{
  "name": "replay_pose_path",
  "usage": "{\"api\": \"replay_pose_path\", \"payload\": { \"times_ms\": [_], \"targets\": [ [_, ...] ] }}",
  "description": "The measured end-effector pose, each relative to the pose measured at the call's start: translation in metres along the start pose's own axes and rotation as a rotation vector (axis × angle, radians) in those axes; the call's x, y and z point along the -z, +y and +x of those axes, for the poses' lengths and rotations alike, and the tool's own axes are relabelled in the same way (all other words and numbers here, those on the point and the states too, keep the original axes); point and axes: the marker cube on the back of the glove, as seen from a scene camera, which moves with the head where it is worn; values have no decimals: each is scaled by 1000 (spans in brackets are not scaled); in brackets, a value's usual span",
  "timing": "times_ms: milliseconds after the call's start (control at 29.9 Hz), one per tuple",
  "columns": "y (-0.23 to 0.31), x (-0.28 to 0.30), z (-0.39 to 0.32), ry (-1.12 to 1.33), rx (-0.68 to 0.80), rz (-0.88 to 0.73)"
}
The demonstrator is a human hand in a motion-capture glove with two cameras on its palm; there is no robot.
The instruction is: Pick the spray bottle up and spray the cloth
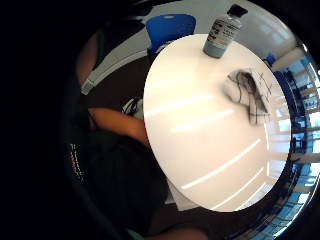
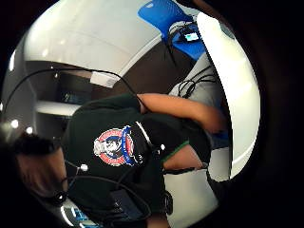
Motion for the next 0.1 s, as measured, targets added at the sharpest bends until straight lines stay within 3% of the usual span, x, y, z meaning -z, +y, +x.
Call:
{"api": "replay_pose_path", "payload": {
  "times_ms": [100],
  "targets": [
    [0, -1, 0, -13, -4, -8]
  ]
}}
